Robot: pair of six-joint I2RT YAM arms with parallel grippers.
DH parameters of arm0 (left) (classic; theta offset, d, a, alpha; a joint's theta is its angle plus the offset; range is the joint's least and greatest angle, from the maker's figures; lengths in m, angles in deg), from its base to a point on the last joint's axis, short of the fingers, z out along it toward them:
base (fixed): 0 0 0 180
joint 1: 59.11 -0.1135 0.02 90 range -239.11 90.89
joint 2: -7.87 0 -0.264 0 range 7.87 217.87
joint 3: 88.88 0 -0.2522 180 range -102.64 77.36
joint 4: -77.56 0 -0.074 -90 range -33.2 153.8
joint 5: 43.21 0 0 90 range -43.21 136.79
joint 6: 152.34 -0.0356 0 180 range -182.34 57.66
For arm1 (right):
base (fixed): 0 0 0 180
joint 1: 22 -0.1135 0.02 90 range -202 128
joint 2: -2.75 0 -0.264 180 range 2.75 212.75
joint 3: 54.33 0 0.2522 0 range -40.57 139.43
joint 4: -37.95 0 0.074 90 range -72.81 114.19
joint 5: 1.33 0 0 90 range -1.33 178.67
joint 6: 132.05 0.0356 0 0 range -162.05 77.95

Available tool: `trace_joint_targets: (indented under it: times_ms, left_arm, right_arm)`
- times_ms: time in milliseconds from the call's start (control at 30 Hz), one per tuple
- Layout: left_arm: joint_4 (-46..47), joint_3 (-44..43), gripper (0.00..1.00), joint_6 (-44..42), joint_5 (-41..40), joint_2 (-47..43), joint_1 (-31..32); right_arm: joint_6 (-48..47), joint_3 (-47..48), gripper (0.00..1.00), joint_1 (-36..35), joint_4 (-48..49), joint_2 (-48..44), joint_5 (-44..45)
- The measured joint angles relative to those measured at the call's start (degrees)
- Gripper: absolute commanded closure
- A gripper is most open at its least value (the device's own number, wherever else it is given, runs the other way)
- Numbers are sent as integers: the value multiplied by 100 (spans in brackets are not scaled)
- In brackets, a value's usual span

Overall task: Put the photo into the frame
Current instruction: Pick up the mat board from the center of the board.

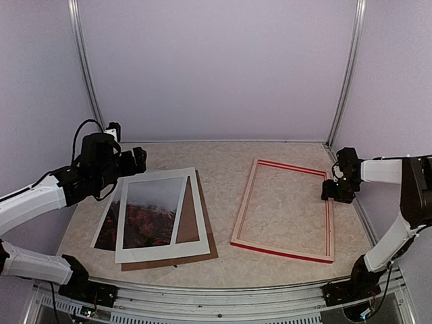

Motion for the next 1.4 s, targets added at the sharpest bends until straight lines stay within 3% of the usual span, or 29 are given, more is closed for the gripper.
trace_joint_targets:
  times_ms: [233, 400, 467, 633, 733, 900, 1067, 1400]
  left_arm:
    - [-603, -162, 1, 688, 415, 660, -481]
    - [-828, -90, 1, 1086, 988, 743, -1156]
    - [-861, -20, 1, 1250, 1126, 743, -1207]
    - [-887, 358, 1, 1665, 1381, 743, -1204]
    - [-903, 754, 1, 1930, 1421, 741, -1207]
    - [-1012, 1163, 1, 2260, 1440, 741, -1244]
    - [-1121, 1335, 1, 2520, 1399, 634, -1257]
    - [-1147, 1781, 2, 2730, 1495, 356, -1543]
  right_arm:
    - [-144, 107, 57, 190, 240, 671, -219]
    - [-299, 761, 63, 203, 417, 1281, -361]
    - [-350, 1086, 58, 203, 411, 1534, -424]
    - [-422, 1482, 25, 166, 348, 1742, -254]
    - [-472, 1482, 15, -48, 208, 1504, 175]
    - [-525, 1567, 14, -1351, 101, 833, 608]
    - [-509, 2114, 14, -2754, 151, 813, 9]
    - [-328, 3757, 17, -4124, 219, 2824, -1593]
